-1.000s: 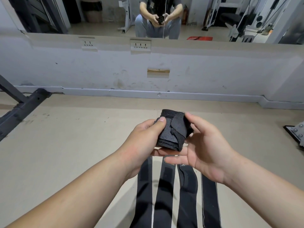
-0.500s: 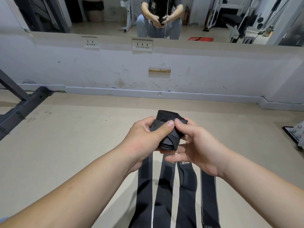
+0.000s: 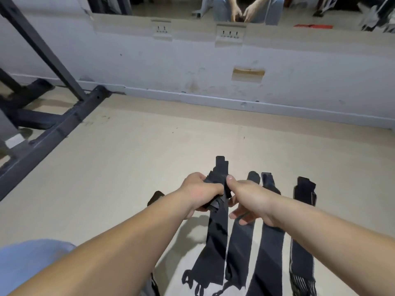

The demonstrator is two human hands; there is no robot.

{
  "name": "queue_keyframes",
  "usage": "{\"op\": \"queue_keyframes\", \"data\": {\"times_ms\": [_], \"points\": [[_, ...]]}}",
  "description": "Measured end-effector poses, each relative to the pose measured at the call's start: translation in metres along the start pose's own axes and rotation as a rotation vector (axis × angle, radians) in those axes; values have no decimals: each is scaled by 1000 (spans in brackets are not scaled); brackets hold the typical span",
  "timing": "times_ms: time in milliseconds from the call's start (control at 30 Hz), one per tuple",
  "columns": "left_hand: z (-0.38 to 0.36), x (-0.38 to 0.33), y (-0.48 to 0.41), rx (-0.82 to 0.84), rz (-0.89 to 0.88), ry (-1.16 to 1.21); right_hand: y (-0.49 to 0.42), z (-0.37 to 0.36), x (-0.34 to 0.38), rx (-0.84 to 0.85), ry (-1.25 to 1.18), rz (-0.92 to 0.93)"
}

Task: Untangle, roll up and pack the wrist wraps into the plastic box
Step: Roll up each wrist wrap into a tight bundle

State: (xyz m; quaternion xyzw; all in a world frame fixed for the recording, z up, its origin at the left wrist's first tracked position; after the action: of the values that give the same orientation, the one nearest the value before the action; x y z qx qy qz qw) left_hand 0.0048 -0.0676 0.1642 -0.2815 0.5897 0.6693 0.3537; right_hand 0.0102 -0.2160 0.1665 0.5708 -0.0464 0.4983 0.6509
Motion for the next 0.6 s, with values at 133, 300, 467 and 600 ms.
{"op": "queue_keyframes", "data": {"times_ms": [133,300,467,600], "points": [[18,64,-23,-61,125,-82,-36,-25,3,9,45,-32],[47,145,-71,-125,216,-315,-96,-70,1,63,-50,-25],[76,188,-126,-256,219,-566,-149,-106,-16,138,-81,-56],[82,194,-172,-374,238,-724,-180,-122,-50,137,-211,-117]]}}
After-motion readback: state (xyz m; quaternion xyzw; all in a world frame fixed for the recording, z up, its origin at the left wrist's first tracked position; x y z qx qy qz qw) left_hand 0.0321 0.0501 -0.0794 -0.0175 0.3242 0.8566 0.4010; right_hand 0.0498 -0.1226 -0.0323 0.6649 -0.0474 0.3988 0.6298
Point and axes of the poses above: each hand's wrist, its own y-axis away from the middle knuckle, its own z-axis out of the back of the hand, x = y × z, the point moved 7 cm from there along -y, towards the middle knuckle, and after that the axes turned 3 degrees about y, right-handed, at the moved point
